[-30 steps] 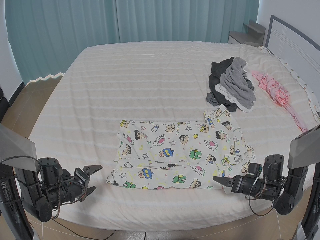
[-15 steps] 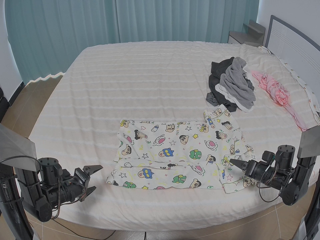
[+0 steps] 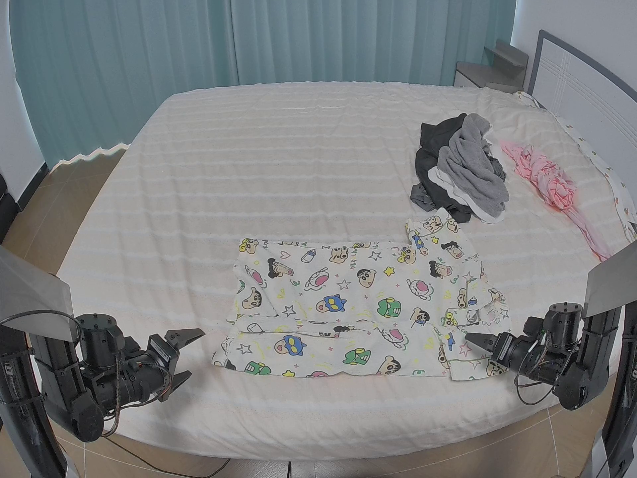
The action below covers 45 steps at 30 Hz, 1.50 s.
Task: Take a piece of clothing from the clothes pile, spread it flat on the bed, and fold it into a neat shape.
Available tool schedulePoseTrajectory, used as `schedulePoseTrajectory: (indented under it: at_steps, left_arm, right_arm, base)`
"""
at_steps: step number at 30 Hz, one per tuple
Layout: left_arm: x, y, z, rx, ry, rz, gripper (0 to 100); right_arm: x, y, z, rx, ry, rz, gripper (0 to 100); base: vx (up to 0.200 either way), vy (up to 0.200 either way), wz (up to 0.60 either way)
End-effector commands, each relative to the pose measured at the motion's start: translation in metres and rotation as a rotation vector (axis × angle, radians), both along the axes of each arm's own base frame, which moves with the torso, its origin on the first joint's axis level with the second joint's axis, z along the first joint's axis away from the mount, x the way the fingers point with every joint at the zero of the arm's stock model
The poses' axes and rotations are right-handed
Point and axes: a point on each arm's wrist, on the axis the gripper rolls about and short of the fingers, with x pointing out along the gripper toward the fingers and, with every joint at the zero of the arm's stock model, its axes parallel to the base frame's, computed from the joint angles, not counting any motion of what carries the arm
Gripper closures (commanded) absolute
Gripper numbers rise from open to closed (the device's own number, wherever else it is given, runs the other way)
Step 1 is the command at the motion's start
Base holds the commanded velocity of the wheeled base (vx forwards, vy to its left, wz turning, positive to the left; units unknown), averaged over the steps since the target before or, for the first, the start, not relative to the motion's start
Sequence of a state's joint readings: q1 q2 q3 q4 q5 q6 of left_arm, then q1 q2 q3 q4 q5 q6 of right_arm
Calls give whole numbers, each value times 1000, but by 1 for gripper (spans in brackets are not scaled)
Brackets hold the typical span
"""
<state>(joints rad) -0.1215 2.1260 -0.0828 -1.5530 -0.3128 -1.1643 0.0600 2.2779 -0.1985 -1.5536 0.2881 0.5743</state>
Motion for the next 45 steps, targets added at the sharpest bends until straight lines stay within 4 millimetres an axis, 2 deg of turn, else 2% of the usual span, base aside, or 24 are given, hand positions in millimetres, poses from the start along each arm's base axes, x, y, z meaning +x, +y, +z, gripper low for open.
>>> schedulePoseTrajectory:
  at_steps: [1, 4, 12, 13, 15, 17, 23, 24, 27, 31, 37, 41, 43, 45]
  left_arm:
    - [0, 0, 0, -2, -3, 1, 0]
    - [0, 0, 0, -1, -4, 0, 0]
    - [0, -2, 4, -2, -22, -9, 0]
    - [0, -2, 4, -2, -22, -9, 0]
    - [-1, -8, 16, 12, -86, -43, 0]
    - [1, -16, 21, 53, -140, -86, 0]
    - [22, -46, 30, 240, -324, -210, 0]
    - [32, -62, 32, 269, -313, -260, 0]
    - [57, -88, 35, 327, -188, -277, 0]
    - [83, -109, 41, 372, -76, -261, 0]
    - [95, -122, 41, 358, -86, -270, 0]
    - [97, -130, 26, 375, -56, -286, 0]
    - [97, -130, 26, 375, -56, -286, 0]
    - [98, -137, 14, 372, -26, -298, 0]
  right_arm:
    - [2, -6, -10, 2, 26, -24, 0]
    - [1, -7, -8, 15, 25, -35, 0]
    - [-5, -10, 32, 115, -74, -79, 0]
    - [-5, -10, 32, 115, -74, -79, 0]
    - [-8, -17, 46, 148, -116, -100, 0]
    - [-9, -24, 51, 165, -130, -108, 0]
    - [-10, -33, 51, 183, -128, -108, 0]
    - [-10, -33, 51, 183, -128, -110, 0]
    - [-10, -33, 49, 183, -119, -109, 0]
    - [-10, -33, 49, 183, -117, -109, 0]
    - [-11, -32, 47, 182, -106, -105, 0]
    - [-11, -31, 47, 181, -106, -105, 0]
    - [-11, -31, 47, 181, -106, -105, 0]
    - [-12, -31, 46, 180, -105, -104, 0]
  base:
    - [0, 0, 0]
    - [0, 0, 0]
    - [0, 0, 0]
    - [0, 0, 0]
    - [0, 0, 0]
    - [0, 0, 0]
    - [0, 0, 0]
    - [0, 0, 0]
    - [0, 0, 0]
    - [0, 0, 0]
    - [0, 0, 0]
    - [0, 0, 0]
    - [0, 0, 0]
    - [0, 0, 0]
